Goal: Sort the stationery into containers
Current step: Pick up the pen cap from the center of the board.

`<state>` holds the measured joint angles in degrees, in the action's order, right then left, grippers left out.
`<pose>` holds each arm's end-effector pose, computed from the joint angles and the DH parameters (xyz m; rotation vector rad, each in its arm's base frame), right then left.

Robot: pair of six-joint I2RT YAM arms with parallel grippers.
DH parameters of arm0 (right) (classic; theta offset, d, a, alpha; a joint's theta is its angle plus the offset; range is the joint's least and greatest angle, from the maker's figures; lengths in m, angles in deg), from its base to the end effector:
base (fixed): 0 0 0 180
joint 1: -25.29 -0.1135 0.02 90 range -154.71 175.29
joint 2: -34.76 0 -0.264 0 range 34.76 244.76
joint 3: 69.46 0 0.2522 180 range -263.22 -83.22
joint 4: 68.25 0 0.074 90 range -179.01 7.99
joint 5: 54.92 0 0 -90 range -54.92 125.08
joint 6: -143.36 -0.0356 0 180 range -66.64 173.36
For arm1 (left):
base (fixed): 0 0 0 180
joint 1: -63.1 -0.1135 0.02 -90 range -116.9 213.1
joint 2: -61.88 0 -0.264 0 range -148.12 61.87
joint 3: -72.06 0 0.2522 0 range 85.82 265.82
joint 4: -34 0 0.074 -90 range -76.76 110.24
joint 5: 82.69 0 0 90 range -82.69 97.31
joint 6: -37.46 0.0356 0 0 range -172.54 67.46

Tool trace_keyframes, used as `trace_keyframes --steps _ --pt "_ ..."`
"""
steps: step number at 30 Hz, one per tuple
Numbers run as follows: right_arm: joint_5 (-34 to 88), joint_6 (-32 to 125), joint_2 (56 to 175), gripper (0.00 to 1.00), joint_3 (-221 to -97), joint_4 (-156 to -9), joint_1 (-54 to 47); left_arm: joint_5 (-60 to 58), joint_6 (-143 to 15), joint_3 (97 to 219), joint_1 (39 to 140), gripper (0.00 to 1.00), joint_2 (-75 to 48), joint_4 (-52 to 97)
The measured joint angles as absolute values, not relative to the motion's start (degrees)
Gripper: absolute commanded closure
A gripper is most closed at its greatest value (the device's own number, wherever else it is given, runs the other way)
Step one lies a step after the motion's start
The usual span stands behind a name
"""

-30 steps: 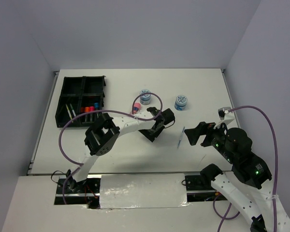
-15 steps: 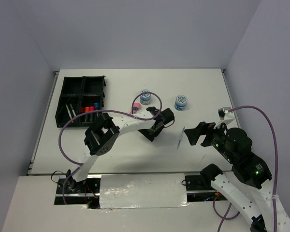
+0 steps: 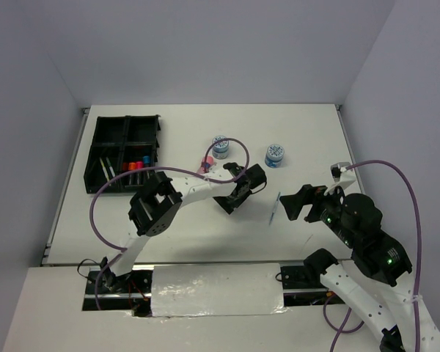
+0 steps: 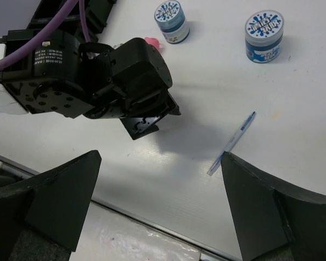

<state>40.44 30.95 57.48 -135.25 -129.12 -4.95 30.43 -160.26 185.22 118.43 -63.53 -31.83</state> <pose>0.0578 0.0298 0.3542 -0.0655 1.9151 0.5390 0.2626 -0.3551 0.1707 -1.2465 2.4028 -0.1979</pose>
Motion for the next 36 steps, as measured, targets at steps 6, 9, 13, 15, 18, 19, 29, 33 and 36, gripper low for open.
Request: trace_keyframes --steps 6,9,13,15,18,19,29,33,36 --pt "40.42 30.95 57.89 0.0 -135.25 -129.12 -4.93 31.65 -151.1 185.13 118.37 0.28 -63.59 -30.24" --pt "40.44 30.92 58.05 0.0 -135.27 -129.12 -4.93 32.28 -146.95 185.15 118.28 0.29 -63.73 -30.3" --pt "40.4 30.92 58.44 0.0 -135.27 -129.12 -4.93 32.79 -144.24 185.37 118.23 0.31 -64.08 -30.54" --pt "40.38 30.9 58.77 0.0 -135.27 -129.1 -4.93 32.79 -143.74 185.39 118.23 0.31 -64.05 -30.54" --pt "40.38 30.9 59.25 0.0 -135.27 -129.1 -4.93 32.77 -143.54 185.37 118.26 0.3 -64.05 -30.54" --pt "40.36 30.88 59.36 0.0 -135.27 -129.08 -4.95 32.77 -143.52 185.37 118.28 0.3 -64.05 -30.5" --pt "40.23 30.68 59.49 0.0 -135.27 -128.93 -4.93 33.44 -144.09 186.64 118.98 0.3 -64.88 -32.03" --pt "40.25 30.68 59.49 0.0 -135.27 -128.93 -4.93 34.05 -144.24 187.05 119.41 0.32 -65.19 -32.71" --pt "40.25 30.68 59.47 0.0 -135.27 -128.93 -4.93 34.32 -144.22 187.73 119.74 0.32 -65.56 -33.63"
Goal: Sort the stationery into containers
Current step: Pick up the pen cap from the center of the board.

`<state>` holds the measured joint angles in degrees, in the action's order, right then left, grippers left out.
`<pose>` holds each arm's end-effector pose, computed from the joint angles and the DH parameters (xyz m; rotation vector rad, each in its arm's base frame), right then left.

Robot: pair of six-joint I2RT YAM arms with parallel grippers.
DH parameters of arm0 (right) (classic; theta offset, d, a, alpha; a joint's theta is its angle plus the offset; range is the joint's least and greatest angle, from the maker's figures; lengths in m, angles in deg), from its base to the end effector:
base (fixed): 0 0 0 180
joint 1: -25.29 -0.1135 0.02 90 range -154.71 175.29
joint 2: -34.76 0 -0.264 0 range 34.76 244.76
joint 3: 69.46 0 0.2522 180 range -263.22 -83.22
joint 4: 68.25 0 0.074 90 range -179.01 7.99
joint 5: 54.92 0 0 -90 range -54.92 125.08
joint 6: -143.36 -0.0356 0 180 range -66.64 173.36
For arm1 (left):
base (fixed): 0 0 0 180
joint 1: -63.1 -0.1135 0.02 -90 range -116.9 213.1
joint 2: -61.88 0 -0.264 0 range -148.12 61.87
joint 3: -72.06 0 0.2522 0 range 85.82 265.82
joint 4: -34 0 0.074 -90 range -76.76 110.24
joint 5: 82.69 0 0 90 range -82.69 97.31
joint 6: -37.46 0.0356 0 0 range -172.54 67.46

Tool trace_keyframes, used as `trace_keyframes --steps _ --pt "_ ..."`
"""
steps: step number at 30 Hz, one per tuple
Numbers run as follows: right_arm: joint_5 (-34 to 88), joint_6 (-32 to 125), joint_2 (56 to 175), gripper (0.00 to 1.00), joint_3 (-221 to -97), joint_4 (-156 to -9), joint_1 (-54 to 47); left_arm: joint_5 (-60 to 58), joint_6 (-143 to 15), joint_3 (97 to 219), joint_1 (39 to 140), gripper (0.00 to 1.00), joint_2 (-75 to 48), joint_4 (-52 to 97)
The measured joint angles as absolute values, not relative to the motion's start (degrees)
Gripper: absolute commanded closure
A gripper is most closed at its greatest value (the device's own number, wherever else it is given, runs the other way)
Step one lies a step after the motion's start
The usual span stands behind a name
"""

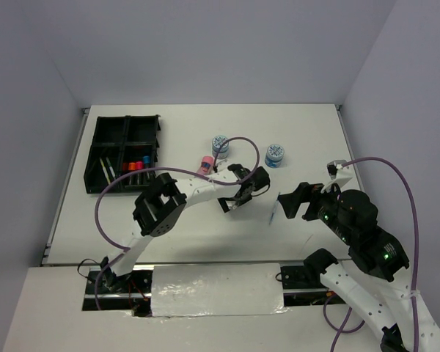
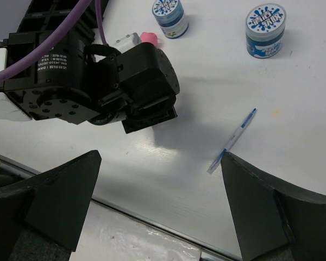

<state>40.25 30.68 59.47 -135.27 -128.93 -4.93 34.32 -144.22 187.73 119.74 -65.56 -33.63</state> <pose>0.0650 0.0341 0.3530 -0.0661 1.9466 0.5332 0.2592 -0.3643 0.1678 -0.8504 2.4984 -0.0625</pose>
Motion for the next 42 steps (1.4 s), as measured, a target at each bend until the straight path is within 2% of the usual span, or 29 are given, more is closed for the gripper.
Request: trace_keyframes --steps 11,14,18,19,24,25,28,31,34,37,39,40,42 --pt "40.25 30.66 59.47 0.0 -135.27 -128.93 -4.93 34.65 -143.98 188.49 120.94 0.33 -66.22 -34.78" --pt "40.25 30.66 59.45 0.0 -135.27 -128.93 -4.93 34.67 -143.85 188.73 121.14 0.39 -66.41 -35.11" --pt "40.25 30.66 59.29 0.0 -135.27 -128.93 -4.93 34.69 -143.34 188.82 121.23 0.41 -66.52 -35.4" --pt "40.25 30.66 59.27 0.0 -135.27 -128.93 -4.93 34.67 -143.04 188.82 121.25 0.46 -66.55 -35.42" --pt "40.23 30.66 59.25 0.0 -135.27 -128.93 -4.93 34.62 -142.47 188.87 121.34 0.53 -66.63 -35.77" --pt "40.23 30.66 59.25 0.0 -135.27 -128.93 -4.93 34.58 -142.43 188.87 121.36 0.64 -66.61 -35.72" --pt "40.23 30.66 59.25 0.0 -135.27 -128.93 -4.93 34.54 -140.9 188.93 121.51 0.84 -66.61 -35.22" --pt "40.25 30.68 59.25 0.0 -135.3 -128.97 -4.93 34.56 -136.0 188.89 121.53 0.86 -66.61 -33.89" --pt "40.25 30.71 59.25 0.0 -135.41 -129.23 -4.93 34.56 -124.22 186.66 121.49 0.91 -65.67 -26.78" --pt "40.29 30.73 59.16 0.0 -135.73 -129.54 -4.93 34.21 -110.62 180.76 121.36 0.9 -62.63 -17.15" --pt "40.31 30.75 59.03 0.0 -136.06 -129.67 -4.93 33.4 -100.35 175.25 121.38 0.85 -59.79 -9.47" --pt "40.33 30.73 59.01 0.0 -136.24 -129.65 -4.93 32.37 -95.39 172.39 121.34 0.79 -58.28 -5.82" --pt "40.31 30.73 59.01 0.0 -136.48 -129.65 -4.93 30.01 -86.69 167.93 121.23 0.76 -55.84 -0.64"
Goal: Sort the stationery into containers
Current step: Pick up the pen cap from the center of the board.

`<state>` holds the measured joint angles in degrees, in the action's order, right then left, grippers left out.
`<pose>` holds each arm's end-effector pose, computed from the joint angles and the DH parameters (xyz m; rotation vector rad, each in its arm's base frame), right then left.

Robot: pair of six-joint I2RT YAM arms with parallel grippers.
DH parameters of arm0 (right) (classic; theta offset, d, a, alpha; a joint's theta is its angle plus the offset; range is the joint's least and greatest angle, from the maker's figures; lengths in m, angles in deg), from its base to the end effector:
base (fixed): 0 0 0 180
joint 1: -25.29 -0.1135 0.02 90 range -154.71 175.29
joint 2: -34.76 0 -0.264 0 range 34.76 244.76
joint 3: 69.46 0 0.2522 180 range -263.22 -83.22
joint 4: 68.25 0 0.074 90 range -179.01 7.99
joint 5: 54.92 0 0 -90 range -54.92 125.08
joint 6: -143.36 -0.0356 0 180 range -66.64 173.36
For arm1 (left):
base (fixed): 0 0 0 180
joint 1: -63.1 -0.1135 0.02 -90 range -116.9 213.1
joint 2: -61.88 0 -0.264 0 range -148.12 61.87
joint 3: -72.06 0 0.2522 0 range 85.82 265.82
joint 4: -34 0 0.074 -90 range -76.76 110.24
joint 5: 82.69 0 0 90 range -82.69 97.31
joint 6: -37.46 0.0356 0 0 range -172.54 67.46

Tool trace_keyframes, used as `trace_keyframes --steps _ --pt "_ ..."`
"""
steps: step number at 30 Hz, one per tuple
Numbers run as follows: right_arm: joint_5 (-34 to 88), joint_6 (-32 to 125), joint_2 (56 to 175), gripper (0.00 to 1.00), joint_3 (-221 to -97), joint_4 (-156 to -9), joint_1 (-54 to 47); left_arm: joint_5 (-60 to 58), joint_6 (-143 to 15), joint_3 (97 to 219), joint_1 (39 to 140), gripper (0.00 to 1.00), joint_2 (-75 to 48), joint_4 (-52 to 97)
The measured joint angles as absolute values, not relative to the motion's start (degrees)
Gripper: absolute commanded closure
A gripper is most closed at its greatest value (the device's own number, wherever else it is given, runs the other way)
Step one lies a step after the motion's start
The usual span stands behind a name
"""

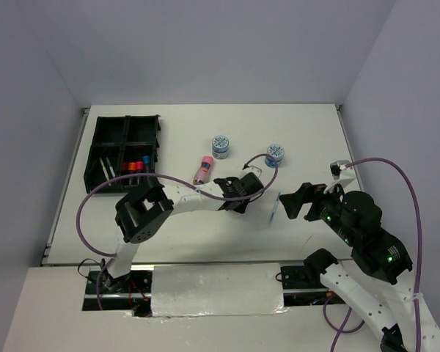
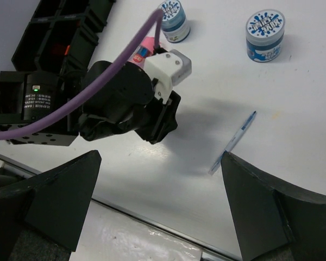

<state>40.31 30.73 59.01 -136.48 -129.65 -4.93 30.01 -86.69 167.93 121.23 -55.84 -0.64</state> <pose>0.0605 0.0315 0.3582 -0.0646 1.9301 0.5379 0.2418 -0.3629 0.1643 0.3646 2.4307 -0.1913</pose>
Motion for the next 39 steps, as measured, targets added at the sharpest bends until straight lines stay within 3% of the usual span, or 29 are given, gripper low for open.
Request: trace_keyframes --steps 3,5,6,14,20,28,34,39 --pt "40.09 30.68 59.07 0.0 -136.59 -129.6 -4.93 26.1 -77.03 166.02 120.57 0.75 -54.81 2.64" --pt "39.81 30.64 59.4 0.0 -136.59 -129.6 -4.93 22.89 -72.37 165.78 120.05 0.69 -54.81 4.36" --pt "39.68 30.62 59.6 0.0 -136.59 -129.6 -4.93 21.31 -70.63 165.48 119.81 0.61 -54.7 5.08" --pt "39.11 30.49 60.47 0.0 -136.7 -129.63 -4.93 13.84 -66.36 163.25 117.43 0.26 -53.74 8.58" --pt "39.11 30.49 60.93 0.0 -137.26 -129.45 -4.93 13.66 -66.06 160.71 117.47 0.07 -51.84 9.43" --pt "39.37 30.49 61.28 0.0 -137.26 -129.47 -4.93 18.43 -71.02 162.03 117.12 0.02 -49.93 0.01" --pt "40.93 30.55 61.59 0.0 -138.71 -129.69 -4.93 24.83 -87.15 175.55 117.73 0.01 -50.07 -9.36" --pt "43.29 30.71 62.44 0.0 -140.13 -129.82 -4.93 28.61 -110.12 185.32 120.09 0.15 -52.08 -18.46"
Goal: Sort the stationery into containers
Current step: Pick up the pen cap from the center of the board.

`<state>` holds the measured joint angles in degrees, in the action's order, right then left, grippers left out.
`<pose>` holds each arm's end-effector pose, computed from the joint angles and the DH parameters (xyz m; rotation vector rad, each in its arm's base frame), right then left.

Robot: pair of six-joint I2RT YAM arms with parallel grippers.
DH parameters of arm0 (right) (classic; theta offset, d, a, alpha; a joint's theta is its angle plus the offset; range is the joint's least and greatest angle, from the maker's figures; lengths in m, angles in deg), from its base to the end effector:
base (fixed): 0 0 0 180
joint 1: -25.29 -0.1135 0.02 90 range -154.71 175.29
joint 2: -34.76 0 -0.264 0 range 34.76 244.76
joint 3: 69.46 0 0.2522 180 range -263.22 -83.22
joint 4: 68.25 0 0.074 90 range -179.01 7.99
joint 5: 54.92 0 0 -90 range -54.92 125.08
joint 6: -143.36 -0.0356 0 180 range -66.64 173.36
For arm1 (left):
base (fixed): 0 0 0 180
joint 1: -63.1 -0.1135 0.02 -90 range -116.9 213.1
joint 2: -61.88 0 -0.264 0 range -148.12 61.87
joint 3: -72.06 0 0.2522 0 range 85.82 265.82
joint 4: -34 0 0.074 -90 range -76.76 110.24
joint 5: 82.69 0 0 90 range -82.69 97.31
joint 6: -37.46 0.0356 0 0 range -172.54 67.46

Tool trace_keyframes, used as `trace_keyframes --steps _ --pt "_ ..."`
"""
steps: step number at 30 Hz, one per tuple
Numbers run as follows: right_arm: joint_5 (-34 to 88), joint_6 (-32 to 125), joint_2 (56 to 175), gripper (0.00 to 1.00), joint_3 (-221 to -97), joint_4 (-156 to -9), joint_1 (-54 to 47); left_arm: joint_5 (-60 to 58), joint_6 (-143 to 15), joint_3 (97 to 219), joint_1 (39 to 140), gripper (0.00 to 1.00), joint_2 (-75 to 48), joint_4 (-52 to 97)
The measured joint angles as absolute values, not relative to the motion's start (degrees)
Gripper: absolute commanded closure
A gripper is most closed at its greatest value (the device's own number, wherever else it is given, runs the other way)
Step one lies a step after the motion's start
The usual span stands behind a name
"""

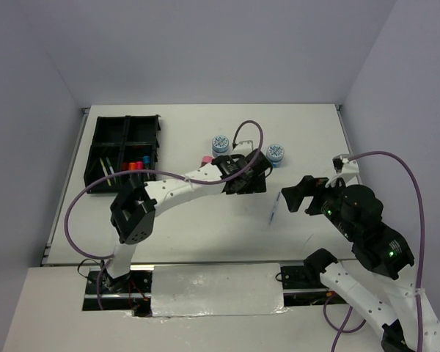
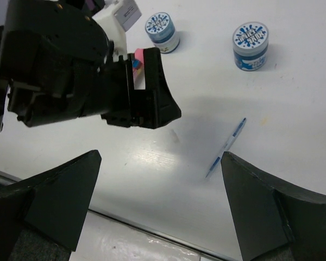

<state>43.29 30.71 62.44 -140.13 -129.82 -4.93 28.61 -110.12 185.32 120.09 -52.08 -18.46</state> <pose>0.0667 0.0330 0.3733 -0.0279 1.9217 0.4909 0.2525 -0.3650 0.2659 -0.1665 2.4555 -0.4387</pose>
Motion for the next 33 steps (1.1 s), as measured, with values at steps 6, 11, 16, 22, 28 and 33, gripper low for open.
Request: trace_keyframes --steps 6,11,16,22,28,33 --pt "45.1 30.49 63.62 0.0 -140.28 -130.78 -4.93 28.13 -136.94 190.55 122.65 0.17 -59.68 -31.57" --pt "45.54 30.49 63.55 0.0 -140.54 -131.33 -4.93 28.42 -149.79 195.31 123.94 0.29 -65.39 -39.88" --pt "45.56 30.51 62.81 0.0 -140.56 -131.37 -4.93 28.83 -155.26 197.46 123.7 0.3 -67.07 -43.09" --pt "45.36 30.53 61.72 0.0 -140.56 -131.42 -4.93 30.12 -156.46 198.77 122.67 0.3 -68.91 -43.68" --pt "44.68 30.51 61.04 0.0 -140.56 -131.42 -4.93 30.78 -156.24 199.95 121.64 0.34 -71.51 -43.55" --pt "44.14 30.51 60.47 0.0 -140.56 -131.4 -4.93 31.06 -155.98 200.71 121.05 0.47 -72.64 -43.31"
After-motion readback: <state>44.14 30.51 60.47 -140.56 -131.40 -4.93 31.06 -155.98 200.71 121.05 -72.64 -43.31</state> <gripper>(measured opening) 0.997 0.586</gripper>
